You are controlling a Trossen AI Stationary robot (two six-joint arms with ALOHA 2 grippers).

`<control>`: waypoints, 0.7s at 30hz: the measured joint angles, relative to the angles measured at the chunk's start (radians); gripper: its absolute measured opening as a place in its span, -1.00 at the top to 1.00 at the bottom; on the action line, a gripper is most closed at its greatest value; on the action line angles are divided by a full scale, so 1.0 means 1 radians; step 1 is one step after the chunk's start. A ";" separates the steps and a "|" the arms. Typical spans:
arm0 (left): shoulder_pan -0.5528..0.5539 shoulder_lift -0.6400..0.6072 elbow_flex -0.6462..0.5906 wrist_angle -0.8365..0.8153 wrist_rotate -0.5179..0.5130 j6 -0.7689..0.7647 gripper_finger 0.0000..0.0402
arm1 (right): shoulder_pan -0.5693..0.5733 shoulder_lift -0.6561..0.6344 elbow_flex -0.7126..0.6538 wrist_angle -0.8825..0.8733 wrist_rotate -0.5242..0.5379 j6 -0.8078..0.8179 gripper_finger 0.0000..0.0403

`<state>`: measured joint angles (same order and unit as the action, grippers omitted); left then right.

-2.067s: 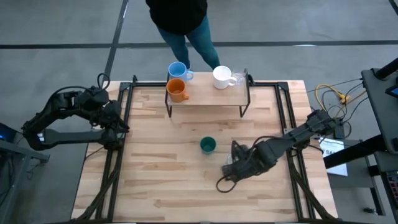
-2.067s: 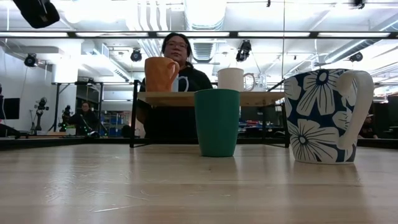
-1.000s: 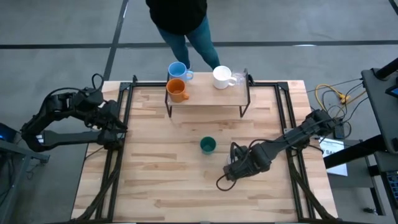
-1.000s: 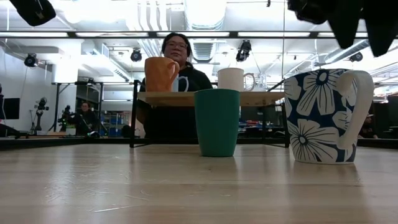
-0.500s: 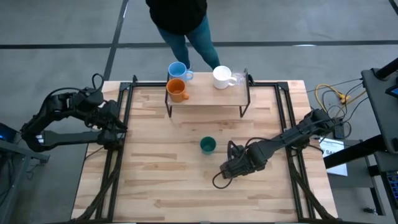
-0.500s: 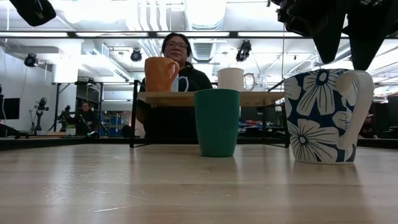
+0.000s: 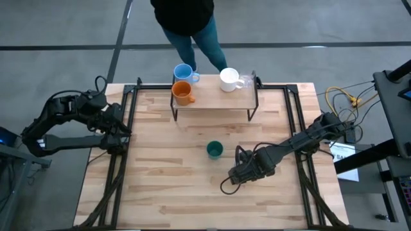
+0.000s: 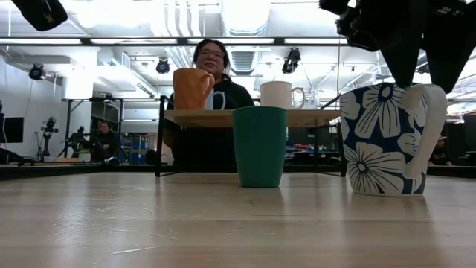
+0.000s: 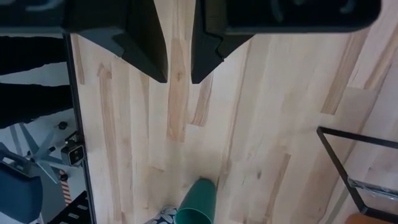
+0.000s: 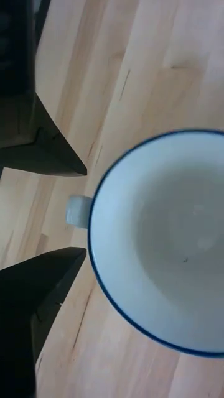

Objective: Stack small to large cups/mugs on shelf
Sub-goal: Put the blue patterned mug on the shelf

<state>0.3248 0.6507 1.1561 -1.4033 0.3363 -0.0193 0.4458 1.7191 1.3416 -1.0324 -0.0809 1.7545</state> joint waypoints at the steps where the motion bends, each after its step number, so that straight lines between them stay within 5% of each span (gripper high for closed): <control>1: 0.000 0.000 0.000 0.000 -0.001 0.000 0.72 | 0.000 0.000 -0.004 0.001 -0.002 0.002 0.05; 21: 0.000 -0.005 0.000 0.000 0.000 0.000 0.72 | -0.002 0.000 -0.033 0.051 -0.005 -0.008 0.12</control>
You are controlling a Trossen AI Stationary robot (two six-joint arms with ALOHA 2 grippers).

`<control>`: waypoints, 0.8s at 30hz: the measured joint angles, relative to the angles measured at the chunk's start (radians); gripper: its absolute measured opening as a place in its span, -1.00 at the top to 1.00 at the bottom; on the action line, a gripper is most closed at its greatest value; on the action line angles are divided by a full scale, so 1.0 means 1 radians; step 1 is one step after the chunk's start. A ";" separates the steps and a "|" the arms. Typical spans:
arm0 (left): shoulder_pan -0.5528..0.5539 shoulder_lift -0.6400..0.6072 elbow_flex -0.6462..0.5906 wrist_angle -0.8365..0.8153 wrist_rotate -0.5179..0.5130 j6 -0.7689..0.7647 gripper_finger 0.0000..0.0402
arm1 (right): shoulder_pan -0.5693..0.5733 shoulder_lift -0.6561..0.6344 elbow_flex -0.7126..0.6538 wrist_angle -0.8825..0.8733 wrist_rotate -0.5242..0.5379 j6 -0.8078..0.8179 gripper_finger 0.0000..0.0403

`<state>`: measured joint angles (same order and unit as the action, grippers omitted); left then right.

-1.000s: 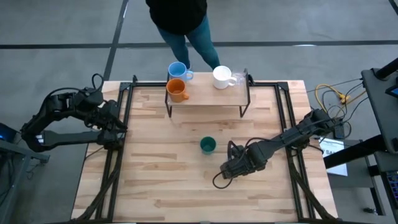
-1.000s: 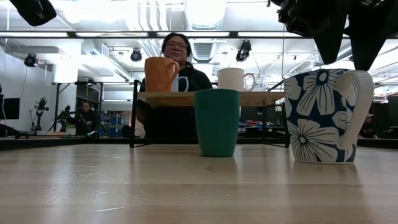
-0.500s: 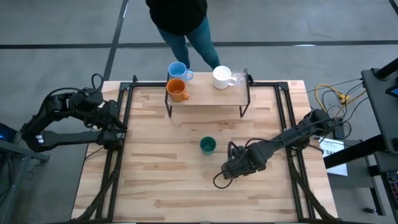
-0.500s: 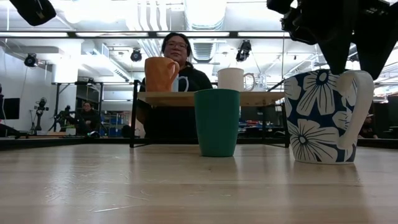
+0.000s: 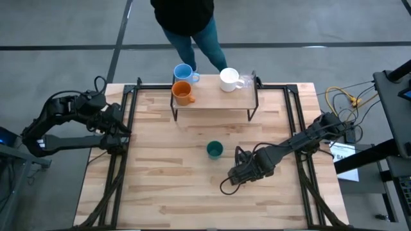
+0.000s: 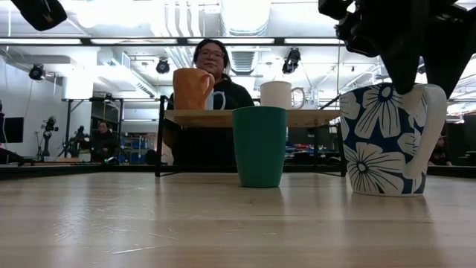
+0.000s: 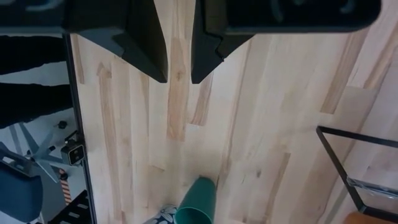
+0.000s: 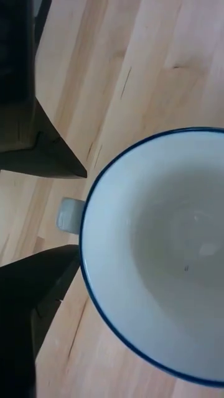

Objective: Stack small to large cups/mugs on shelf
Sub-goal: Put the blue patterned mug on the shelf

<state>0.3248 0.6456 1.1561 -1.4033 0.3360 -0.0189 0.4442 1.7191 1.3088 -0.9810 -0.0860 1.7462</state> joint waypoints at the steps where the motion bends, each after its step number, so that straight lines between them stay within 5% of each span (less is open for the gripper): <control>1: 0.000 0.000 0.000 0.000 0.000 0.000 0.72 | 0.000 0.000 0.000 0.000 0.000 0.000 0.14; 24: 0.000 0.000 0.000 0.000 0.000 -0.001 0.72 | -0.033 0.000 -0.016 -0.009 -0.001 -0.049 0.39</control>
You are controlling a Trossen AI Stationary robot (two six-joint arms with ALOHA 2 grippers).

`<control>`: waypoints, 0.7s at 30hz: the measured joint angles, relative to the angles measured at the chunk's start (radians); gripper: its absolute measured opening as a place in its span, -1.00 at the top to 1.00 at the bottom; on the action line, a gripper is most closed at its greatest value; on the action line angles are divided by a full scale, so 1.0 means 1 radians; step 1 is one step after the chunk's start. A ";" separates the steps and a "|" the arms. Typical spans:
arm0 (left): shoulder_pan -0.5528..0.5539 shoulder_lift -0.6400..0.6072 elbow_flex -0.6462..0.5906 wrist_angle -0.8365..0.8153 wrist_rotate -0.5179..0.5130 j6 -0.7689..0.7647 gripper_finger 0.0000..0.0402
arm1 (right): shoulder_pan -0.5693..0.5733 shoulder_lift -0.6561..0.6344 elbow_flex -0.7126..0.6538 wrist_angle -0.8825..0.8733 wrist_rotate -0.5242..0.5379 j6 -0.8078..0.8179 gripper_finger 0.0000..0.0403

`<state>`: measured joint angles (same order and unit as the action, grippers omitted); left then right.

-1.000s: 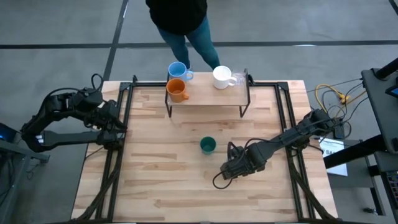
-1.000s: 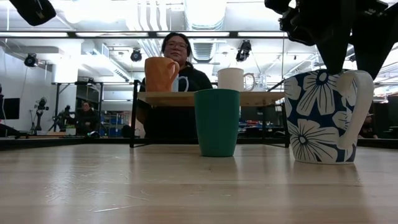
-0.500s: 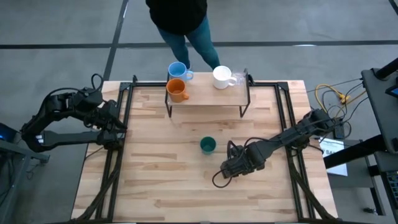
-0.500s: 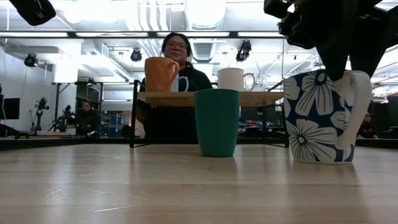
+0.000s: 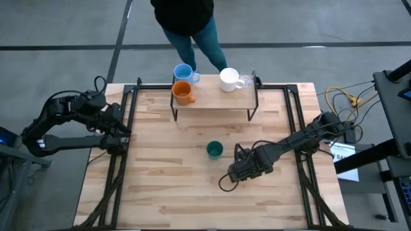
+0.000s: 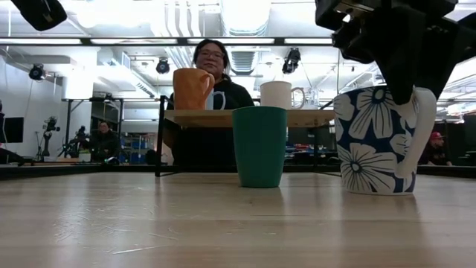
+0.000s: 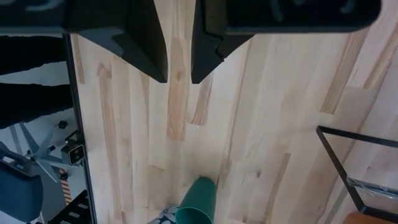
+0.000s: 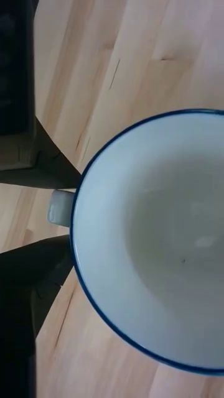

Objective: Stack small to large cups/mugs on shelf
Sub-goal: Put the blue patterned mug on the shelf

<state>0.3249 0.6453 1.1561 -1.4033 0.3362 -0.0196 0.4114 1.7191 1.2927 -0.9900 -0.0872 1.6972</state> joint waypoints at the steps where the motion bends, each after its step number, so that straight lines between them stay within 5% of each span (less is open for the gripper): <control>1: 0.000 0.000 0.000 0.000 0.000 0.000 0.72 | 0.000 0.000 -0.002 0.001 -0.001 0.000 0.39; 21: 0.000 0.000 0.000 0.000 0.000 0.000 0.72 | 0.000 0.000 -0.035 0.002 -0.017 -0.034 0.67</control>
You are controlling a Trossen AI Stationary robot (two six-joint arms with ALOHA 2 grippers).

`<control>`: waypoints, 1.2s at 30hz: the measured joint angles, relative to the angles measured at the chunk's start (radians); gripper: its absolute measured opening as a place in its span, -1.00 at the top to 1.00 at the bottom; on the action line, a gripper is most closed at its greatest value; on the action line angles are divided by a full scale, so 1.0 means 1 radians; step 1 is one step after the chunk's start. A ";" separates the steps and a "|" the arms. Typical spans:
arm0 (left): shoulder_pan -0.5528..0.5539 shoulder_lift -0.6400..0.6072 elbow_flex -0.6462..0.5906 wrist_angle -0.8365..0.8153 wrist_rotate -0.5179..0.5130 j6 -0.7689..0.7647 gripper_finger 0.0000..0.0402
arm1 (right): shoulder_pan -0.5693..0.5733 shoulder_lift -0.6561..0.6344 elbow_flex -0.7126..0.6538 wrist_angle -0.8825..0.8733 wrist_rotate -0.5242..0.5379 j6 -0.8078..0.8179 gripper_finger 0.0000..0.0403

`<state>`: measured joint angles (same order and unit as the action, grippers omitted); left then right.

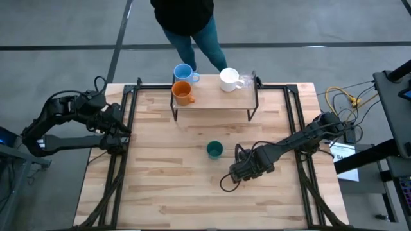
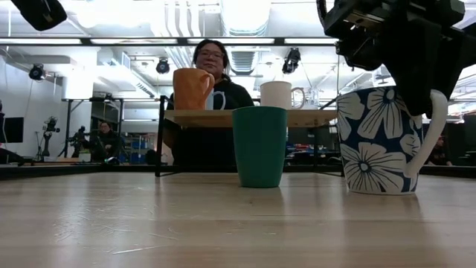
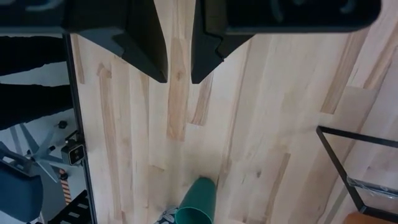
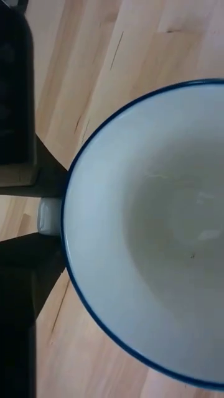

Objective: Stack small to large cups/mugs on shelf
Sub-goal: Put the blue patterned mug on the shelf

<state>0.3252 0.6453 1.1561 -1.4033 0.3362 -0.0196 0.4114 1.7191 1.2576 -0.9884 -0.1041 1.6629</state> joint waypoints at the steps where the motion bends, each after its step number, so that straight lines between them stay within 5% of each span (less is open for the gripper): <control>1: 0.000 0.000 0.000 0.000 0.000 0.000 0.72 | 0.000 0.000 0.000 0.000 0.000 -0.002 0.69; 36: 0.000 0.000 0.000 0.000 -0.012 0.000 0.72 | 0.000 0.000 0.015 -0.027 -0.039 -0.122 0.71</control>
<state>0.3252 0.6453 1.1561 -1.4033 0.3244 -0.0196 0.4114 1.7195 1.2727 -1.0157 -0.1432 1.5412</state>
